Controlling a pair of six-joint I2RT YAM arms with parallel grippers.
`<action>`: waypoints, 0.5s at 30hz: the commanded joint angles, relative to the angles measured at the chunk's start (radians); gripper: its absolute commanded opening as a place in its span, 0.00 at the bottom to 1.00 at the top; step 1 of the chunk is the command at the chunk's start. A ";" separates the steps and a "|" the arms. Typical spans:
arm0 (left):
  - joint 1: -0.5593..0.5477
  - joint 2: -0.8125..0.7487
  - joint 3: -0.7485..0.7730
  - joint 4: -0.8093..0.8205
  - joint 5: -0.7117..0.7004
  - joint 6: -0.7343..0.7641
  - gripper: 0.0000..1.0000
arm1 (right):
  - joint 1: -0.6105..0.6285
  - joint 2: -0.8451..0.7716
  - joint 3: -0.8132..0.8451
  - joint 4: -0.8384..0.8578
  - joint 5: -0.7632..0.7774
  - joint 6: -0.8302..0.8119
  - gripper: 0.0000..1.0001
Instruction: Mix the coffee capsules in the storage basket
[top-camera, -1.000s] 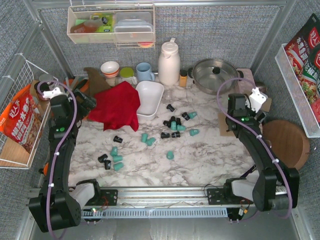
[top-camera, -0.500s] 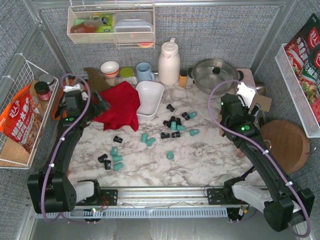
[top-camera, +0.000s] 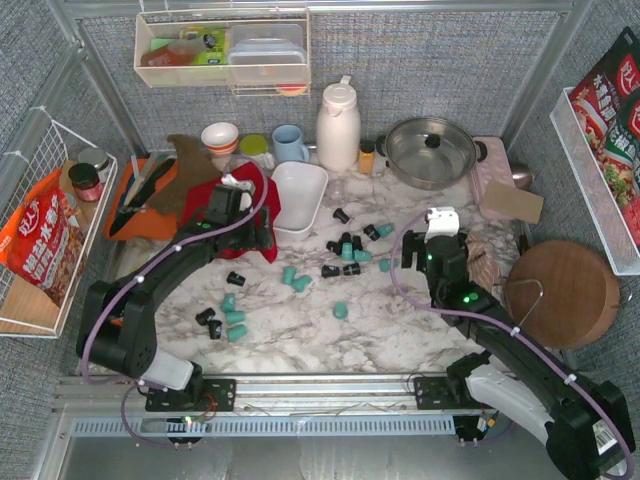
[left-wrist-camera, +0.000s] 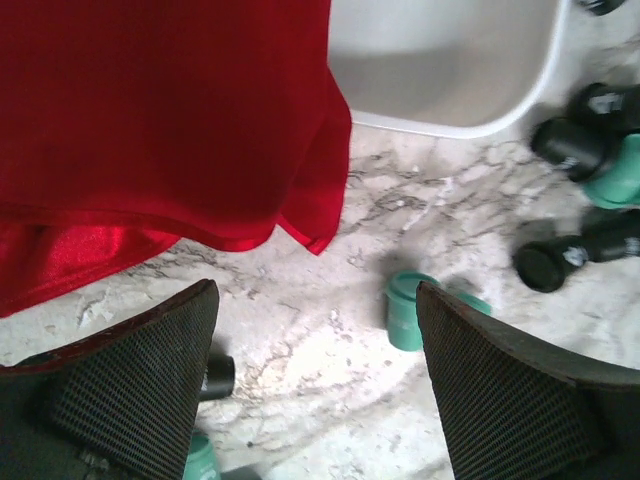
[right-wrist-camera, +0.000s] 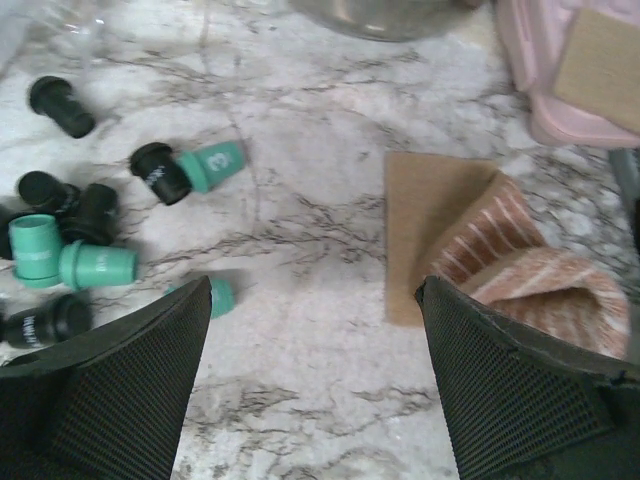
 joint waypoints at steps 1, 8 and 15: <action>-0.033 0.078 0.029 -0.018 -0.057 0.087 0.89 | 0.002 -0.030 -0.057 0.229 -0.122 -0.024 0.89; -0.102 0.162 0.027 0.049 -0.239 0.185 0.84 | 0.003 -0.068 -0.049 0.199 -0.108 -0.018 0.91; -0.112 0.216 0.050 0.105 -0.446 0.194 0.80 | 0.002 -0.098 -0.052 0.185 -0.103 -0.020 0.91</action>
